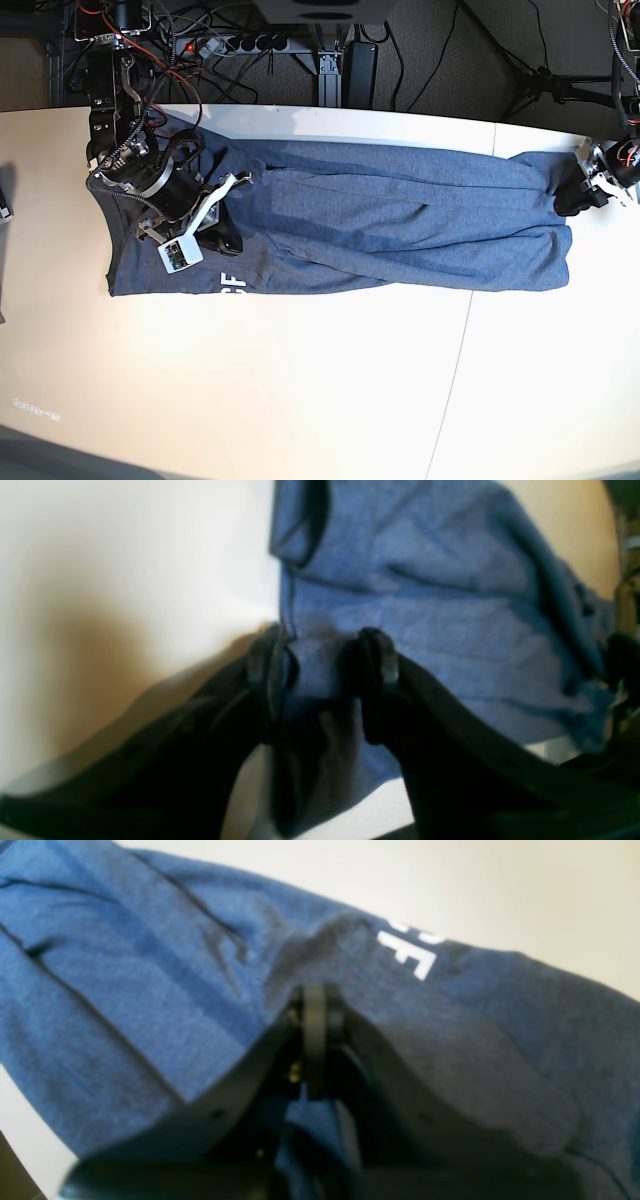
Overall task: Fold the T-shirt properly
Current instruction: 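Regrasp the hem end with the left gripper and pull it taut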
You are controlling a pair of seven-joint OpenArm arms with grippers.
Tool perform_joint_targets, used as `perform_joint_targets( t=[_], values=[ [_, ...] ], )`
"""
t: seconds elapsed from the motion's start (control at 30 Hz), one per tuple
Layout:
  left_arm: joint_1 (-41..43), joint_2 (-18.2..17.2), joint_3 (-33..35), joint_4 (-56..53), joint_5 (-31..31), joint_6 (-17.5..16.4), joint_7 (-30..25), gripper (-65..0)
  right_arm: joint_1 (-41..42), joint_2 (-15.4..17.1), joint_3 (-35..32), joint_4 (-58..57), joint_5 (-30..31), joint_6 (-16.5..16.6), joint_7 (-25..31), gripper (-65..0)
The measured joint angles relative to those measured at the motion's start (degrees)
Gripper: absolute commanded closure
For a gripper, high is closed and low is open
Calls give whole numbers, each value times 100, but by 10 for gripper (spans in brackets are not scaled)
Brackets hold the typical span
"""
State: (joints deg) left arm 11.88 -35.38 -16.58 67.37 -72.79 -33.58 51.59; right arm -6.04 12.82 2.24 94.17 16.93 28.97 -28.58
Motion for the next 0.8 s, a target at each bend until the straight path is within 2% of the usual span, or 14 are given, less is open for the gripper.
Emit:
perform_joint_targets(
  t=[0.17, 0.5, 0.8],
  values=[
    [-15, 199, -4, 9, 9, -4, -107, -269, 0, 0, 0, 0, 48, 0, -2, 0],
    [-361, 269, 7, -68, 273, -17, -83, -269, 2, 0, 0, -2, 68, 0, -2, 0],
    [-820, 302, 11, -573, 221, -17, -13, -269, 0, 0, 0, -2, 81, 0, -22, 0]
  ],
)
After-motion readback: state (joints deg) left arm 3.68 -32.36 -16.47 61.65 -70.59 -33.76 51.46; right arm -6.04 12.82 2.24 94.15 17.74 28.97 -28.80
